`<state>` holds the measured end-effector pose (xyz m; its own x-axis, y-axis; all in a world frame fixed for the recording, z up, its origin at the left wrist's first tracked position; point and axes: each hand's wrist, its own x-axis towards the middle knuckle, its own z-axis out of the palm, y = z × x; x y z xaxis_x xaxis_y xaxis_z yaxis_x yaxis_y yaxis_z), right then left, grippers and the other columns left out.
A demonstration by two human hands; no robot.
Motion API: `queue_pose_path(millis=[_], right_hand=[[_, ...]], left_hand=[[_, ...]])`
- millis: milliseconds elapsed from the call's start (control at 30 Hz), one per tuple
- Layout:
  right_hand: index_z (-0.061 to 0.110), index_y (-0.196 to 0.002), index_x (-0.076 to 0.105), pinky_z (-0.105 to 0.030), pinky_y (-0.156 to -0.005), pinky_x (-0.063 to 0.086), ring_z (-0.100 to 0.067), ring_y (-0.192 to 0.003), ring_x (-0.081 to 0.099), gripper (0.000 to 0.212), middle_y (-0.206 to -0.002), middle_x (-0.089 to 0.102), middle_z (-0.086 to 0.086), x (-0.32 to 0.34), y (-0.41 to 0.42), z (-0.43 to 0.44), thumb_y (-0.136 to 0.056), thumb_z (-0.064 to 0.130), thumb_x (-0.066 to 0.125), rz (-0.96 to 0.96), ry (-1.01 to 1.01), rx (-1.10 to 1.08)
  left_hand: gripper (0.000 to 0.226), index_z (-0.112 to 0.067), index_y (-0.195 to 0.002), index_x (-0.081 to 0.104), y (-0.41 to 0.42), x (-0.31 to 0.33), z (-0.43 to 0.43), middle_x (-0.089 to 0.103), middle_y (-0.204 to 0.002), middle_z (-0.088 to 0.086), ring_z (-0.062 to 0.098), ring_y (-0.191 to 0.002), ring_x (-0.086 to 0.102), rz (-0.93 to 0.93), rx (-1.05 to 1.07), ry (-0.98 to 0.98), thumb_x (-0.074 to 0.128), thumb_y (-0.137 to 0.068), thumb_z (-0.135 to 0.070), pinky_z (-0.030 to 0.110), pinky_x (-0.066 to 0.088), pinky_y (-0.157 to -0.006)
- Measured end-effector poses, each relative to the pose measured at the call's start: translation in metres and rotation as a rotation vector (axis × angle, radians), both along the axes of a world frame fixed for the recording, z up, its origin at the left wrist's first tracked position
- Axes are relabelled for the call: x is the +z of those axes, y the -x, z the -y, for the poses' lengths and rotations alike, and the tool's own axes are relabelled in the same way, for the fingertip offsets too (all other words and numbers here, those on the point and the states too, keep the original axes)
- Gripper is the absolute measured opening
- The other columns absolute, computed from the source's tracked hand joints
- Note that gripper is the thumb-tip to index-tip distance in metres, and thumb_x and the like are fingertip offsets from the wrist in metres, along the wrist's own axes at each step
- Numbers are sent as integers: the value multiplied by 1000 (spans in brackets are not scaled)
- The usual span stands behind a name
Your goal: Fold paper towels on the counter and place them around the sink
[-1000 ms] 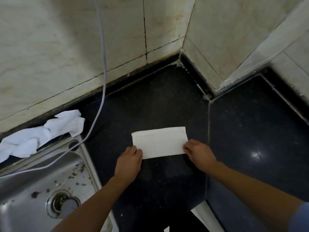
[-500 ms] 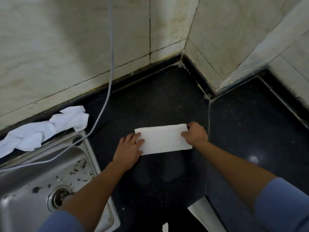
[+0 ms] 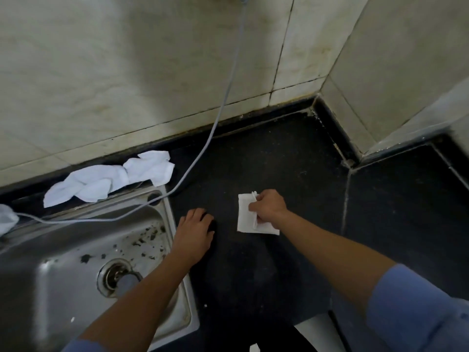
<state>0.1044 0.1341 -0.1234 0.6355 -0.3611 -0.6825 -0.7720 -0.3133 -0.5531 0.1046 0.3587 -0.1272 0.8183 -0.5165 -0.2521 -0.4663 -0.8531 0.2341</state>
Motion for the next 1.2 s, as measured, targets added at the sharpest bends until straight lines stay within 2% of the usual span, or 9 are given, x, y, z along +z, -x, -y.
queue_pose_path(millis=[133,333,433,500,633,767,900,1000,1200], right_hand=[[6,-106,64,-31,-71,51,-27,-92,66,36,-99,69,-11,-17,-8,-19,-78,28,70,-25,148,100],[4,-84,68,-33,-68,52,-22,-74,66,36,-78,69,-8,-9,3,-12,-86,41,64,122,159,220],[9,-100,67,-36,-74,51,-26,-91,63,19,-98,66,-10,-7,29,14,-94,21,54,407,520,442],[7,-121,61,-39,-81,50,-32,-113,58,34,-123,61,-14,-18,46,27,-90,20,61,482,739,716],[6,-148,30,-49,-103,39,-24,-145,24,71,-157,22,-11,-36,64,41,-93,51,33,238,796,987],[11,-152,-5,-50,-116,12,-18,-147,-13,77,-157,-18,-5,-41,67,57,-91,58,4,142,733,1069],[10,-153,9,-50,-115,14,-22,-149,-3,81,-161,-3,-8,-33,62,58,-89,60,4,154,721,1102],[14,-145,35,-45,-112,22,-25,-144,22,63,-156,25,-9,-21,36,54,-96,53,34,244,683,997],[15,-127,46,-35,-81,44,-27,-107,56,50,-121,57,-9,-8,-26,37,-86,38,64,22,473,885]], left_hand=[[33,-14,-115,62,4,1,-10,54,-123,8,30,-112,50,-22,52,16,64,-85,-25,39,41,-91],[36,-16,-125,56,2,5,6,46,-134,5,25,-121,43,-37,33,41,55,-91,-30,37,38,-98],[40,-15,-131,52,-1,8,31,37,-146,9,26,-132,35,-14,-89,78,53,-93,-29,39,34,-105],[47,-16,-140,41,-4,4,50,23,-155,9,27,-141,23,-18,-223,29,48,-96,-30,41,28,-111],[63,-16,-152,12,-12,-15,65,-6,-161,5,27,-147,-1,-68,-383,-176,38,-99,-40,44,15,-118],[66,-18,-152,2,-16,-28,56,-14,-160,0,25,-147,-6,-85,-415,-223,30,-100,-47,45,11,-119],[65,-17,-152,7,-15,-22,61,-10,-160,1,25,-147,-4,-78,-400,-220,33,-100,-45,44,13,-119],[61,-17,-151,19,-10,-12,57,1,-161,2,25,-147,6,-55,-320,-158,39,-98,-40,43,20,-116],[49,-16,-139,45,12,10,21,24,-156,7,29,-140,27,-36,-111,-125,53,-93,-30,45,30,-110]])
